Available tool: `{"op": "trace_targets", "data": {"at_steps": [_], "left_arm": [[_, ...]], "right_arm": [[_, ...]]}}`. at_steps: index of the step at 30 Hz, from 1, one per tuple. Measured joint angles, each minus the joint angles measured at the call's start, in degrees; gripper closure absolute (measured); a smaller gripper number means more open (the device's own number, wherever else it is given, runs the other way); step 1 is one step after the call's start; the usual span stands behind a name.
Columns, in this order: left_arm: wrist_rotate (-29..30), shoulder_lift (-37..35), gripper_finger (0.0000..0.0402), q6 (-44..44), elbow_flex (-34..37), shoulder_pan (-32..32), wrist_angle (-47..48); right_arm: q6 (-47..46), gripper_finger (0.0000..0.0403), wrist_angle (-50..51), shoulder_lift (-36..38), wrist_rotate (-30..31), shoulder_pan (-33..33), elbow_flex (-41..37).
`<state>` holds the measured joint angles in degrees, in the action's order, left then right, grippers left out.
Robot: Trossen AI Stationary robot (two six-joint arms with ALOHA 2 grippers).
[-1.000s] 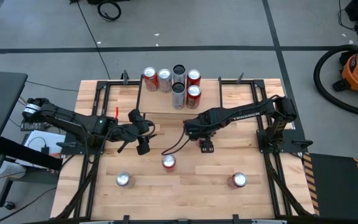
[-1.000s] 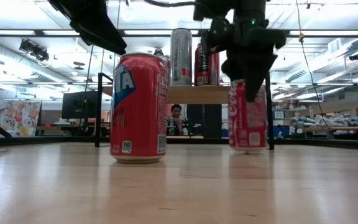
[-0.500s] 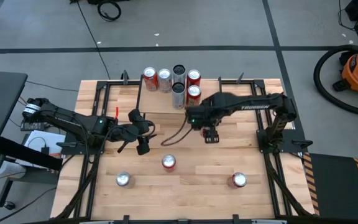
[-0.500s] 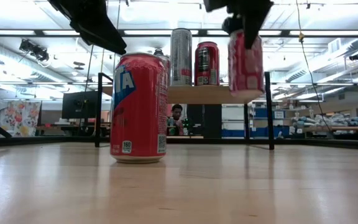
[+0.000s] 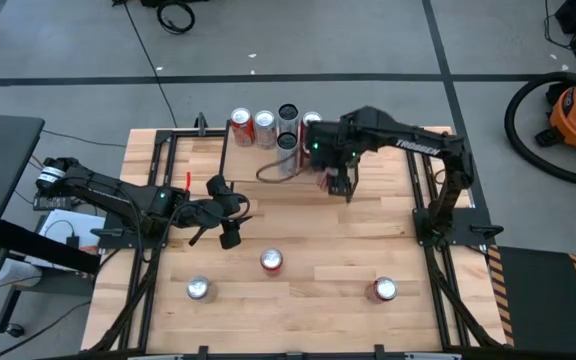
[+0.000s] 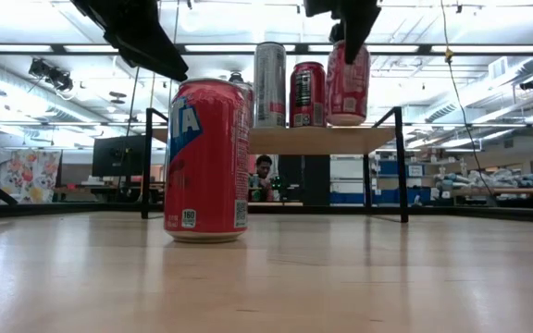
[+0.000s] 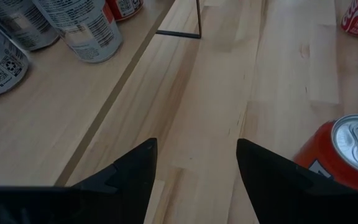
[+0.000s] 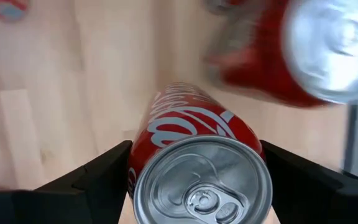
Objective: Place canned beverage on shelf
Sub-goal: Put the top red and white soda can on the shelf
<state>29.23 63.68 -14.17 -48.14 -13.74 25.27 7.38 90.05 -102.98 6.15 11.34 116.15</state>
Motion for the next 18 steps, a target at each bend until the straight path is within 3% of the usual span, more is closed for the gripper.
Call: {"op": "trace_targets", "data": {"at_steps": [18], "left_arm": [[-0.02, 0.00, 0.0171, 1.83, 0.00, 0.00, 1.30]], "right_arm": [[8.50, 0.0080, -0.04, 0.00, -0.24, 15.63, 0.03]]}}
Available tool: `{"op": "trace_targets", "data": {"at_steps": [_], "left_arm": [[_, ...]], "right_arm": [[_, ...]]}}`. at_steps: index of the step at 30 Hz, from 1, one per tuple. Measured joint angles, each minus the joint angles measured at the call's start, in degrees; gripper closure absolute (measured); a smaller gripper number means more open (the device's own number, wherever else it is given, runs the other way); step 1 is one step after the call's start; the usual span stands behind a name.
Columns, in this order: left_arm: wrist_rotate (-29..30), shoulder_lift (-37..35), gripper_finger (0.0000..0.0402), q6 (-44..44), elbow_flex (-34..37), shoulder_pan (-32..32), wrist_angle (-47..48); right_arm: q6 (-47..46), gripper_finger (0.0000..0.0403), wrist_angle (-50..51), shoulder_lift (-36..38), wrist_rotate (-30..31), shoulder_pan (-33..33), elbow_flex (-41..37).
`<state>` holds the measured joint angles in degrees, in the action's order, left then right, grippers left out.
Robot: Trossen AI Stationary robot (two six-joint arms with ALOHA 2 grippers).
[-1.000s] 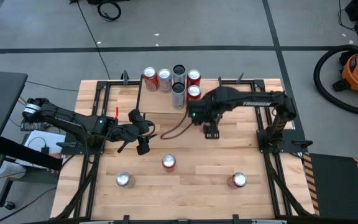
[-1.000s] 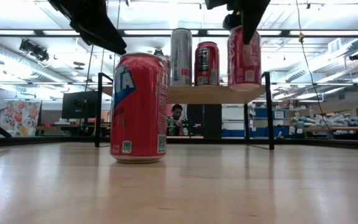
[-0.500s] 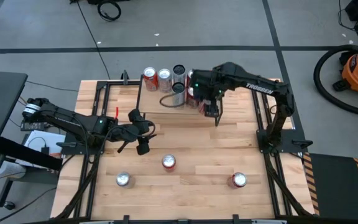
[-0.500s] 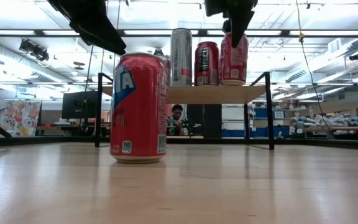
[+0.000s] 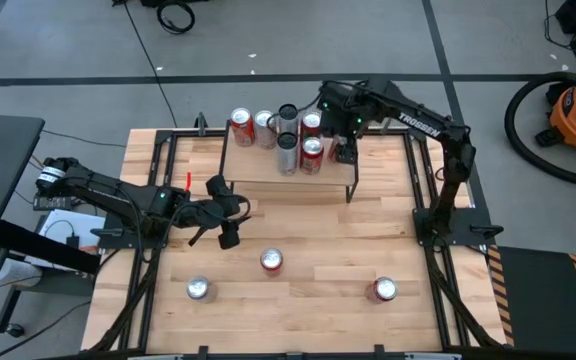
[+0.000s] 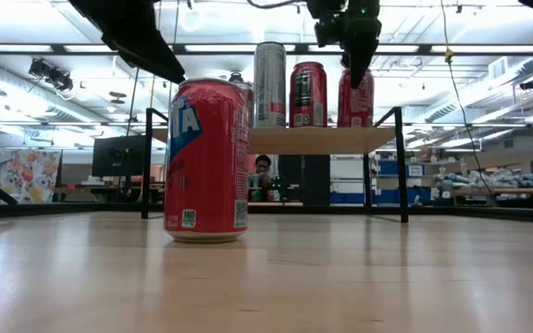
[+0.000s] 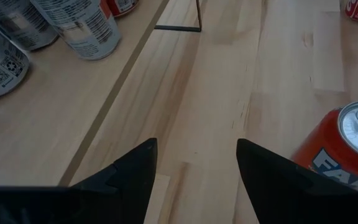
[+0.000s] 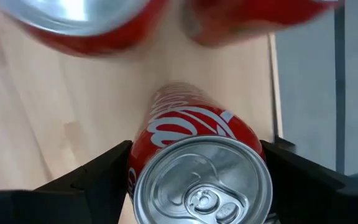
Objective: Place canned beverage on shelf
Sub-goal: Put the top red and white soda can on the shelf
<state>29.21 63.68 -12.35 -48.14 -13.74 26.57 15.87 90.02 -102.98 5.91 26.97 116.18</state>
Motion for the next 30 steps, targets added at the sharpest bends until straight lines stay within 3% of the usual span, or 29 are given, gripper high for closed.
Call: {"op": "trace_targets", "data": {"at_steps": [10, 30], "left_arm": [[0.00, 0.00, 0.0171, 2.08, 0.00, 0.00, -0.15], [0.04, 0.00, 0.0171, 5.74, -0.01, 0.44, -2.50]], "right_arm": [[3.92, 0.0080, -3.13, 0.00, -2.50, 6.28, -0.02], [8.77, 0.0080, -7.89, 0.00, -6.89, 10.18, -0.02]]}}
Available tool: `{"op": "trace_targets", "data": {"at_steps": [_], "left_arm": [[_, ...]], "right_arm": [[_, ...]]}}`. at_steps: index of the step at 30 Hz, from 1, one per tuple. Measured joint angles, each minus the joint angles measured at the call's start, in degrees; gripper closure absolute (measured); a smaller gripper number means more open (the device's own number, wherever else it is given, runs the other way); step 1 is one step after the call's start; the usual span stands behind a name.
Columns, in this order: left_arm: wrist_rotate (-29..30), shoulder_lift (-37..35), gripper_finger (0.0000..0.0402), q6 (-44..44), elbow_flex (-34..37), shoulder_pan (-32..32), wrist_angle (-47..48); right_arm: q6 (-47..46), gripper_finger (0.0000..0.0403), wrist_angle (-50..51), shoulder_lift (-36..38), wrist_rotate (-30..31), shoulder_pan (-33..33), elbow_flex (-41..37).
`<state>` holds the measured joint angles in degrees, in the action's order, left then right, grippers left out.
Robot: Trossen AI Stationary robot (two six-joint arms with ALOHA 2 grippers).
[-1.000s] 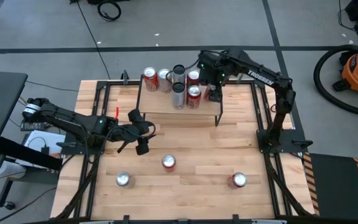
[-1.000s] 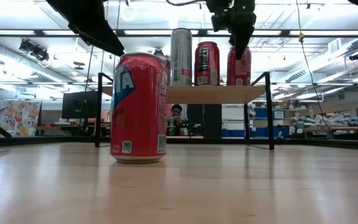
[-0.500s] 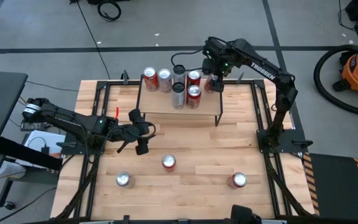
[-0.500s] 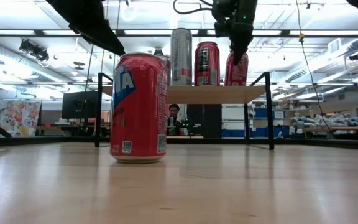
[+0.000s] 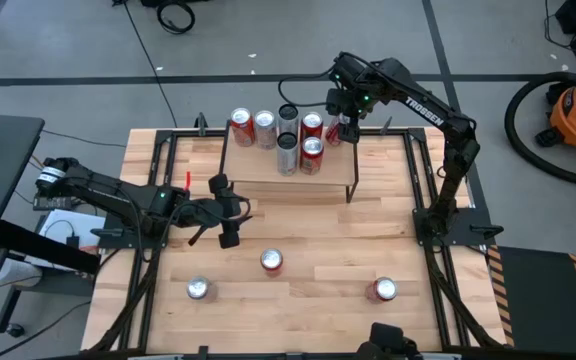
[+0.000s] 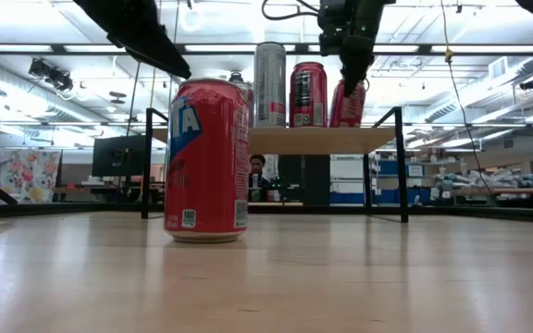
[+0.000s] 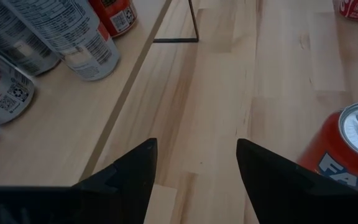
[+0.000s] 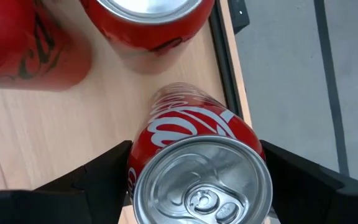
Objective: Place canned beverage on shelf
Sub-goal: Put the top red and white soda can on the shelf
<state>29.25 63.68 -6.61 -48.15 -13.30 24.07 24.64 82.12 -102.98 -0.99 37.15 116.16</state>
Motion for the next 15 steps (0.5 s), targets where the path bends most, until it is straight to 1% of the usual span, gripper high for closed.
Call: {"op": "trace_targets", "data": {"at_steps": [7, 11, 15], "left_arm": [[0.00, 0.00, 0.0171, -0.41, 0.01, 0.00, -0.04], [-0.02, 0.00, 0.0171, -0.70, 0.01, 0.00, -0.02], [-0.01, -0.02, 0.0171, -0.70, 0.01, 0.00, -0.04]], "right_arm": [[-0.57, 0.0080, 0.30, 0.00, -0.60, 0.08, -0.05], [-0.84, 0.0077, 0.36, 0.00, -0.58, 0.08, -1.32], [-1.08, 0.0069, -0.72, 0.30, 1.18, 0.01, -2.57]]}}
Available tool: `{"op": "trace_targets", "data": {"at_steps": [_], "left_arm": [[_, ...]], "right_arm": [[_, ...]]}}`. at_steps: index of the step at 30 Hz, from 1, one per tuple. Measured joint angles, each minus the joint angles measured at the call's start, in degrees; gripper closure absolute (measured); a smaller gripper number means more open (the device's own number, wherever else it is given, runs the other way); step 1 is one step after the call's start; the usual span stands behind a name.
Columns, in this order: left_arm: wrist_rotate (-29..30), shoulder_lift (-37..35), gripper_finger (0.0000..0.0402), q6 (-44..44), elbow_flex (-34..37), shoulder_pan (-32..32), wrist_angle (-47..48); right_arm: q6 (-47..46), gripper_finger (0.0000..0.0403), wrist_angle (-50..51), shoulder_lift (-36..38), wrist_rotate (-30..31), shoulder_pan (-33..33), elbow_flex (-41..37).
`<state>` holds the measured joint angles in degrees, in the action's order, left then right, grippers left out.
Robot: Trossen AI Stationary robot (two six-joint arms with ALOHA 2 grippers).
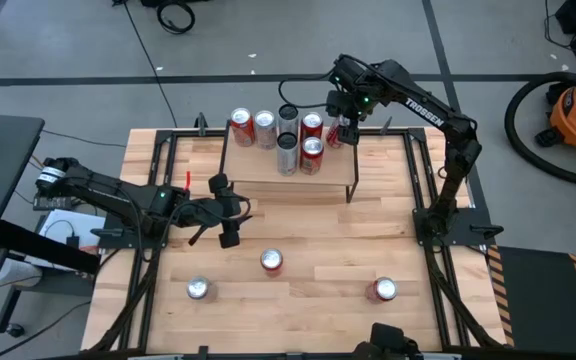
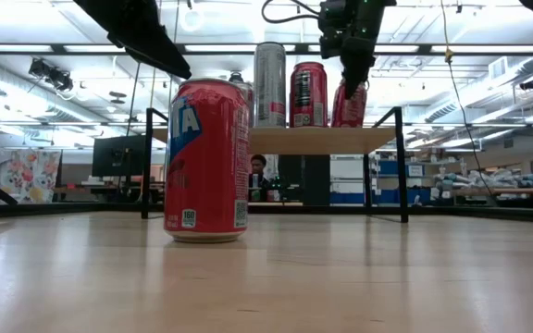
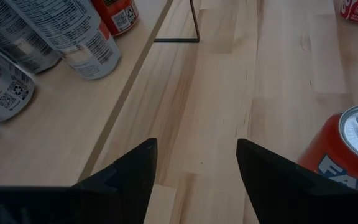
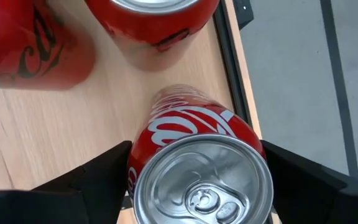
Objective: Place canned beverage on shelf
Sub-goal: Put the top red and white soda can on the shelf, then put the red and white soda can on the shelf
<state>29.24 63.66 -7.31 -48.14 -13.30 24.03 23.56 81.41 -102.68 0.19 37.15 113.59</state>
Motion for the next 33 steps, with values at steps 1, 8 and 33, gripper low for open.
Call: {"op": "trace_targets", "data": {"at_steps": [1, 8, 33], "left_arm": [[0.00, 0.02, 0.0171, 0.00, 0.00, 0.00, 0.02], [0.01, 0.00, 0.0171, 0.00, 0.00, 0.00, 0.07], [-0.01, 0.02, 0.0171, 0.00, 0.00, 0.00, 0.33]], "right_arm": [[-0.19, 0.0065, -0.20, 0.00, 0.38, -0.05, -0.10], [-0.87, 0.0034, -0.55, -0.46, 3.88, -1.95, -0.47], [-2.25, 0.0019, 1.30, -0.31, 17.71, -12.53, 11.03]]}}
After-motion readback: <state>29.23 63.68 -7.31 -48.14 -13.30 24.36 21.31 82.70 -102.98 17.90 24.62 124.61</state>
